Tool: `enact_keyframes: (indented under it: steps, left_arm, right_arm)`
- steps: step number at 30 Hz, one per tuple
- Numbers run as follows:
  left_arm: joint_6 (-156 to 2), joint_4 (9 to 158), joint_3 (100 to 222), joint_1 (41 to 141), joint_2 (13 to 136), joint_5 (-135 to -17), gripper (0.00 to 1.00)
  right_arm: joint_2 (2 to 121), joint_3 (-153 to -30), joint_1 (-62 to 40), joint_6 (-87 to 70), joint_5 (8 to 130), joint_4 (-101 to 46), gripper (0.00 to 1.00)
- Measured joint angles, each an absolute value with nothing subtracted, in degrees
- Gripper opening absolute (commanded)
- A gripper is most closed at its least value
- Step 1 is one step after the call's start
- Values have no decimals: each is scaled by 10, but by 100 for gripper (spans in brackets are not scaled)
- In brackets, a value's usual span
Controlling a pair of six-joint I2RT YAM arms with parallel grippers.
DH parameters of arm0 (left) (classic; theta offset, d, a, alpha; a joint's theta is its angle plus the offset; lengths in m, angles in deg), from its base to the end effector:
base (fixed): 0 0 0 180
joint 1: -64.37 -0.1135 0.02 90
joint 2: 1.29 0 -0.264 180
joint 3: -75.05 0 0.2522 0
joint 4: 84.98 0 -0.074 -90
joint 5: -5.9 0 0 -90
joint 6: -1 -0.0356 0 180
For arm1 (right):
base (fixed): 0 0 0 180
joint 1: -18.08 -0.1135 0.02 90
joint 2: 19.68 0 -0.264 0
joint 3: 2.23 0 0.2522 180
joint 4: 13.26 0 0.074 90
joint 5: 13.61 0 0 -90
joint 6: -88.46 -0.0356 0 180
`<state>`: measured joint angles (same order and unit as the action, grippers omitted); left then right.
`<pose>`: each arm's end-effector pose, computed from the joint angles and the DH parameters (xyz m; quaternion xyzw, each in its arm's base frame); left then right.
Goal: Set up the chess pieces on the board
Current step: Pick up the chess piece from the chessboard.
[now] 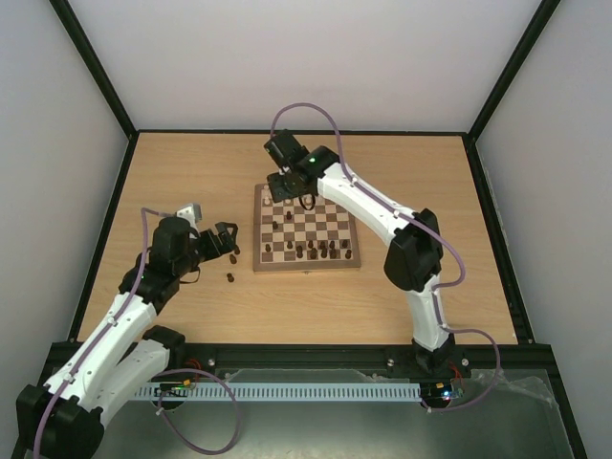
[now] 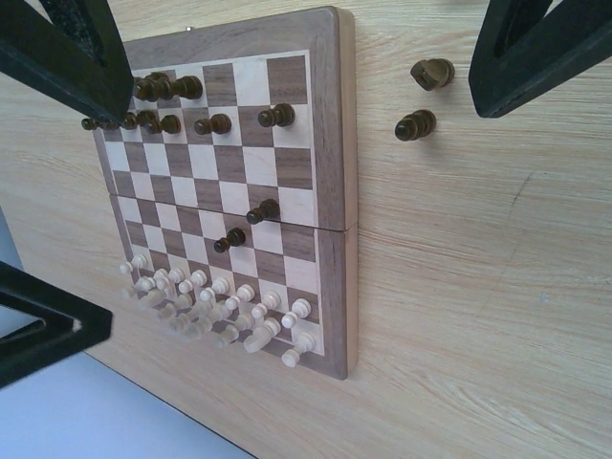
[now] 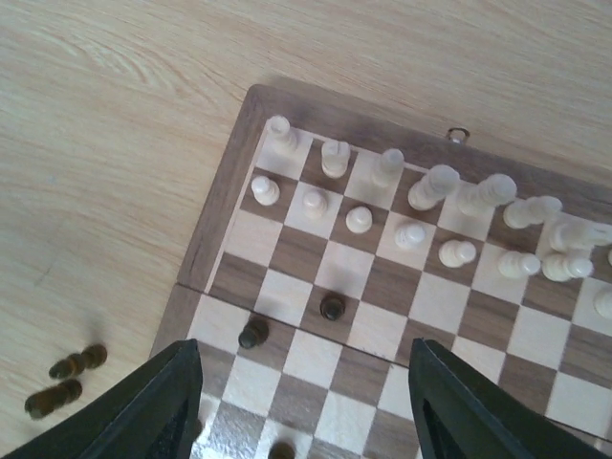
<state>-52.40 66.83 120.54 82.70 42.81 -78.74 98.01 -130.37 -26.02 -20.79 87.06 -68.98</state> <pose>0.1700 -0.0598 0.2540 -0.1109 0.8439 -0.2767 0.4461 0.3402 0.3205 0.3156 -0.1636 0.9068 0.1258 0.3676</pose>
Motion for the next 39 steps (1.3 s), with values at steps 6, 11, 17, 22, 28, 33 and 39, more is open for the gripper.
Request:
enact_keyframes:
  steps: [6,11,17,22,28,33,39]
  left_arm:
    - [-529,668,1206,827,427,-791,99]
    - [-529,667,1206,827,426,-791,99]
    - [-529,667,1206,827,425,-791,99]
    - [-528,666,1206,827,420,-792,99]
    - [-528,665,1206,827,418,-792,99]
    - [-528,665,1206,827,418,-792,99]
    - [-528,665,1206,827,419,-793,99]
  right_arm:
    - [1045,-1348,-258,-209,874,-710,46]
    - [1081,-1354,-258,-210,875,-736,41]
    - [1091,-1354,-257,-210,876,-742,30]
    - [1101,-1354,-254,-210,873,-742,29]
    - [1121,-1354,-249,-210,868,-742,25]
    - [1128,-1354,-243,-209,860,-742,24]
    - [1135,-1357,-239,-208,854,-738,23]
